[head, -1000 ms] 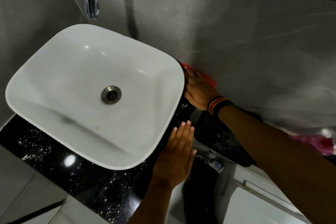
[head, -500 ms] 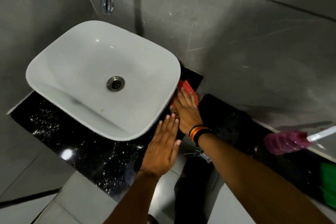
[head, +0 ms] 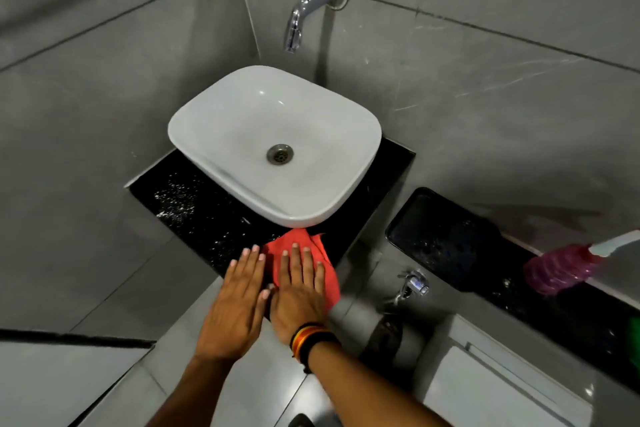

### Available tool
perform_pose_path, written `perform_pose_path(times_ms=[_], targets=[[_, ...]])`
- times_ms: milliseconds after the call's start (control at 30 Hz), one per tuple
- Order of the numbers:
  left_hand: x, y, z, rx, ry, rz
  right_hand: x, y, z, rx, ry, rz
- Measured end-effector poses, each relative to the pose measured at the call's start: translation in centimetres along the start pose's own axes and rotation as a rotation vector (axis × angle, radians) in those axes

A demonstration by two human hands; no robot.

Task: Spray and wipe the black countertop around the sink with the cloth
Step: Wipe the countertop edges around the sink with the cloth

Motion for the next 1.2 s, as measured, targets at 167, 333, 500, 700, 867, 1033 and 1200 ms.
perform_pose_path(times_ms=[167, 333, 500, 700, 867, 1033, 1200], targets=[[1.3, 2.5, 1.6, -0.063, 0.009, -0.03, -0.5, 1.3, -2.6, 0.21, 0.413, 0.009], [2.8, 2.9, 2.6, -0.058, 0.066, -0.065, -1.6, -0.3, -1.5, 0.165, 0.369, -0.051], [4.2, 3.1, 4.1, -0.055, 0.132, -0.053, -3.1, -0.9, 3.7, -0.136, -0.202, -0.038], [2.5, 5.5, 6.1, -0.042, 0.13, -0.048, -5.3, 1.6, 5.4, -0.569, -0.213, -0.134], [-4.6, 2.6, 3.8, -0.05, -0.154, 0.134, -2.5, 1.5, 0.1, -0.456, -0.239, -0.377], [-8.5, -2.7, 4.1, 0.057, -0.256, 0.367, -3.0, 0.0, 0.7, -0.344, -0.159, -0.349], [-10.3, 0.8, 8.9, 0.054, -0.34, 0.368, -3.1, 0.3, 0.8, -0.275, -0.164, -0.37]])
Point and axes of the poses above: each hand's wrist, its own x-axis away from the middle knuckle, its own y-axis out of the back of the hand, z = x × y, the point moved 10 cm from there along -x, towards the middle knuckle, and after that the axes turned 10 degrees about x, right-handed, at the moved point
